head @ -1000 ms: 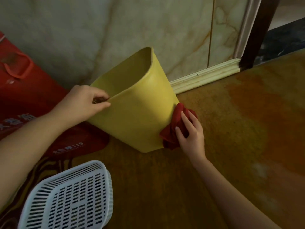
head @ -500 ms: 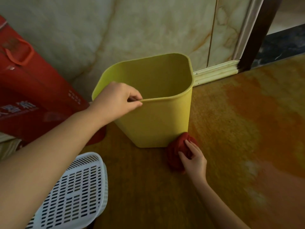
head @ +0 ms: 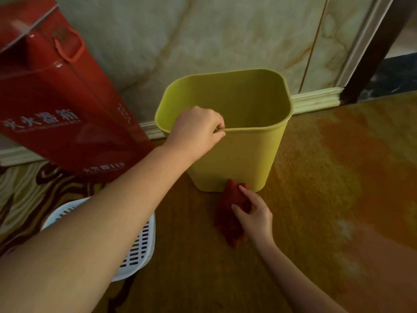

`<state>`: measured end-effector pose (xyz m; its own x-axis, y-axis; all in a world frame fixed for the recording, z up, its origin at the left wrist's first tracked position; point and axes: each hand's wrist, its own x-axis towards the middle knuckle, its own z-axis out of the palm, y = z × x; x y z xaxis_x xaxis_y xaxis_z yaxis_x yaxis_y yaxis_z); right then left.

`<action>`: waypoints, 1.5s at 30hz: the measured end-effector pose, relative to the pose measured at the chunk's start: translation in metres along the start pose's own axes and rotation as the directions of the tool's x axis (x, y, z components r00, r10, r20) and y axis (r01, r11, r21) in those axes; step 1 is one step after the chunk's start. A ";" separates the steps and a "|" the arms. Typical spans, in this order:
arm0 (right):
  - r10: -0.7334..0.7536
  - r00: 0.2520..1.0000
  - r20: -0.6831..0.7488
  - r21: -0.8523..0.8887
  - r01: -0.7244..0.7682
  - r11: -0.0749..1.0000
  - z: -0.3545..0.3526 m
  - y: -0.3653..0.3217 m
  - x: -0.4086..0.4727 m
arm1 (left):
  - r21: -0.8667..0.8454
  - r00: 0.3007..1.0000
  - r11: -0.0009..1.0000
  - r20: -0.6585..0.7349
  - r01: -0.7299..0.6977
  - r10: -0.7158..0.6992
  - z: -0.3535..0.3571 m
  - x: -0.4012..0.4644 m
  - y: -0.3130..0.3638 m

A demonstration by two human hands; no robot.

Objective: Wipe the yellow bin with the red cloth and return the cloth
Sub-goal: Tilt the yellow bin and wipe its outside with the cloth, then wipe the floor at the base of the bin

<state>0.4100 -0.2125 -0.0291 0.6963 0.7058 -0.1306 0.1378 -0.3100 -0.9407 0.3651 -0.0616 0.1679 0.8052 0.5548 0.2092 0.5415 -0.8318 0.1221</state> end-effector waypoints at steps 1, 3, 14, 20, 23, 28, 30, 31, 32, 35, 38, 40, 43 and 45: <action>0.001 1.000 0.013 0.004 -0.001 1.000 0.001 -0.002 -0.002 | -0.035 1.000 0.999 -0.001 -0.003 0.003 0.001 -0.006 -0.002; 0.004 0.999 0.047 0.014 -0.004 1.000 0.002 -0.006 -0.006 | -0.139 0.995 0.990 -0.098 -0.028 0.014 0.002 -0.031 -0.006; -0.020 0.960 0.281 0.199 -0.038 0.979 0.017 -0.028 -0.024 | -0.539 0.405 -0.270 0.811 0.798 -0.421 0.104 -0.167 -0.026; -0.107 0.900 0.422 0.302 -0.029 0.953 0.025 -0.043 -0.025 | -0.658 0.543 -0.236 0.735 0.715 -0.406 0.111 -0.176 -0.044; -0.136 0.882 0.451 0.345 -0.032 0.938 0.030 -0.054 -0.021 | -0.686 0.600 -0.167 0.709 0.708 -0.371 0.102 -0.177 -0.056; -0.211 0.842 0.497 0.362 0.020 0.932 0.059 -0.089 -0.007 | -0.789 0.649 -0.012 0.514 0.614 -0.560 0.077 -0.167 -0.079; -0.252 0.816 0.521 0.362 0.057 0.930 0.076 -0.110 0.000 | -0.805 0.645 0.027 0.455 0.593 -0.614 0.060 -0.165 -0.097; -0.269 0.798 0.539 0.367 0.065 0.928 0.086 -0.120 0.004 | -0.809 0.645 0.040 0.436 0.586 -0.627 0.051 -0.164 -0.109; -0.282 0.779 0.561 0.373 0.066 0.926 0.097 -0.130 0.007 | -0.812 0.649 0.057 0.419 0.581 -0.635 0.041 -0.165 -0.123; -0.315 0.720 0.618 0.377 0.080 0.923 0.133 -0.156 0.011 | -0.807 0.651 0.101 0.387 0.582 -0.653 0.012 -0.174 -0.167; -0.308 0.698 0.647 0.319 0.119 0.940 0.173 -0.171 0.013 | -0.793 0.622 0.111 0.374 0.600 -0.688 -0.008 -0.194 -0.213; -0.279 0.701 0.656 0.236 0.161 0.958 0.200 -0.171 0.014 | -0.780 0.578 0.095 0.370 0.618 -0.727 -0.011 -0.212 -0.242; -0.207 0.718 0.664 0.038 0.244 0.969 0.238 -0.158 0.013 | -0.772 0.480 0.008 0.386 0.636 -0.788 -0.001 -0.242 -0.274; -0.156 0.704 0.693 -0.073 0.284 0.956 0.261 -0.145 0.011 | -0.770 0.420 -0.084 0.432 0.632 -0.798 0.016 -0.263 -0.287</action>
<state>0.2141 0.0065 0.0240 -0.0196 0.9867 -0.1616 0.3813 -0.1421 -0.9135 0.0019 0.0319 0.0626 0.0109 0.9033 -0.4289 0.2776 0.4093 0.8691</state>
